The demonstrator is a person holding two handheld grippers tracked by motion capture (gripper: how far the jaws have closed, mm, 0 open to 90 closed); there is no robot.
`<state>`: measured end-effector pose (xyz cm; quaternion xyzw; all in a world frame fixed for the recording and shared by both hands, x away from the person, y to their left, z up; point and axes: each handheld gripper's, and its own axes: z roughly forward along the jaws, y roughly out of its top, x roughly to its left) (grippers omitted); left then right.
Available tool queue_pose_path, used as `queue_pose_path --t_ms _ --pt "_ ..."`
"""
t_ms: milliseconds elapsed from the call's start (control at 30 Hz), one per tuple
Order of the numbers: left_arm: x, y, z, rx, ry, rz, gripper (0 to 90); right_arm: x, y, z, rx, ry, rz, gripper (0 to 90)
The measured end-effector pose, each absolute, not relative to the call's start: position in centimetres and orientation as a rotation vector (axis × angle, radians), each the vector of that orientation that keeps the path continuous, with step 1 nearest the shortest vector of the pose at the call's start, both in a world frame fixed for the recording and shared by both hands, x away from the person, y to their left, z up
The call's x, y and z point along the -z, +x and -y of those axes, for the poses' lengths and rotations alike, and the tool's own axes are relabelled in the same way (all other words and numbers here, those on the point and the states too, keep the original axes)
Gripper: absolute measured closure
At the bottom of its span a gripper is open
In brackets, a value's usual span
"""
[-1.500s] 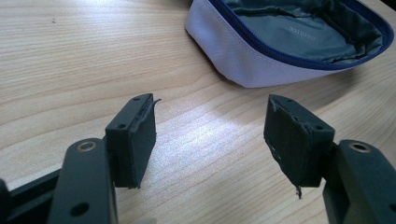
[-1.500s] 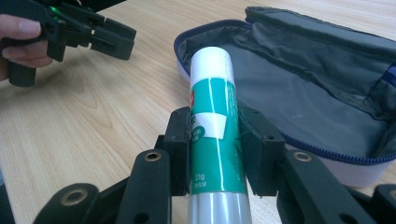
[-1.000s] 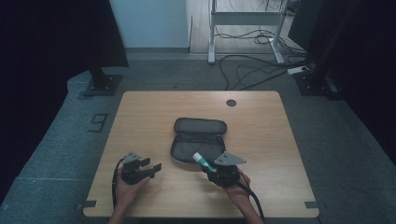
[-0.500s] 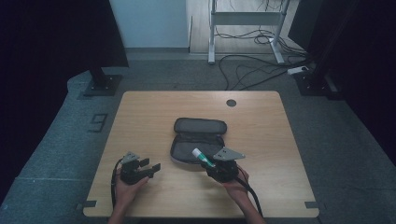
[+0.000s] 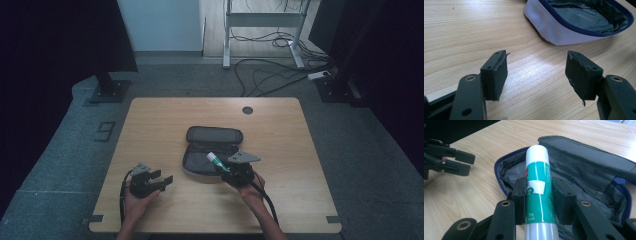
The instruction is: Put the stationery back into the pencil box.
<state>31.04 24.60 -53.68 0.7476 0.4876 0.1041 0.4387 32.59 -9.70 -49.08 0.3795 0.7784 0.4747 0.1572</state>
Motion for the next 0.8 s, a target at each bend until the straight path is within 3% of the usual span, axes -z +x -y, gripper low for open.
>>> queue_pose_path --t_ms 800 --pt "53.6 30.9 -24.7 -0.281 1.842 -1.218 34.7 49.3 36.4 8.9 -1.29 1.162 -2.229 64.8"
